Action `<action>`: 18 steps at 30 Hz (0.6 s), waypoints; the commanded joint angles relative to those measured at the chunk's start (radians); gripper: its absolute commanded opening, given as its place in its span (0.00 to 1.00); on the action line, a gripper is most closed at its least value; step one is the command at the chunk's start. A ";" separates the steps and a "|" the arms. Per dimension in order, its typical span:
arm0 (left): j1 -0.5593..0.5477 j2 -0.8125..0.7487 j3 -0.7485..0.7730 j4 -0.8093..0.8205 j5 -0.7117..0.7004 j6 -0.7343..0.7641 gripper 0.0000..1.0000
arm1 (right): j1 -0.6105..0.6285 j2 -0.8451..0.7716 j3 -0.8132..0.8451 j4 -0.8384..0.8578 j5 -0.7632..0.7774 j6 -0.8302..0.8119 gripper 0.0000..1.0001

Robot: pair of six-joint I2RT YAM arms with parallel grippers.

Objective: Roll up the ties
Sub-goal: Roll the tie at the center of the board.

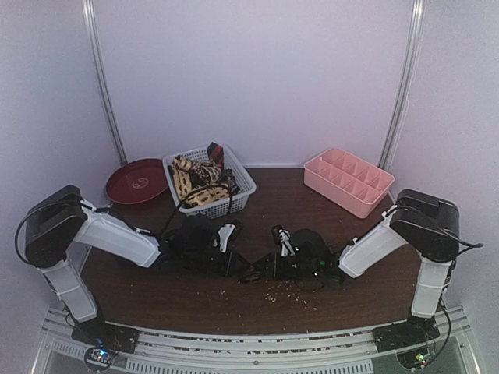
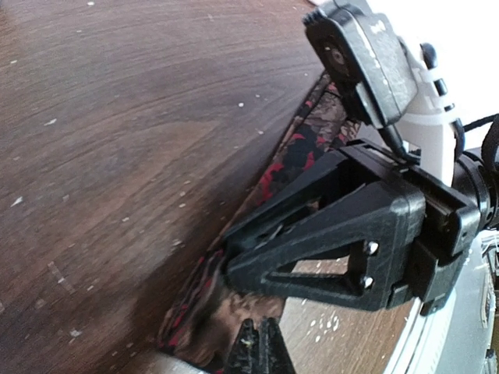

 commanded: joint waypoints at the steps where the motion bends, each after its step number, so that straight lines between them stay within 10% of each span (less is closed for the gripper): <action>1: -0.021 0.066 0.041 0.067 0.019 -0.011 0.00 | 0.002 -0.024 0.015 -0.040 0.017 -0.016 0.23; 18: -0.028 0.121 0.037 0.054 -0.023 -0.008 0.00 | 0.011 -0.089 0.022 -0.153 0.040 -0.015 0.26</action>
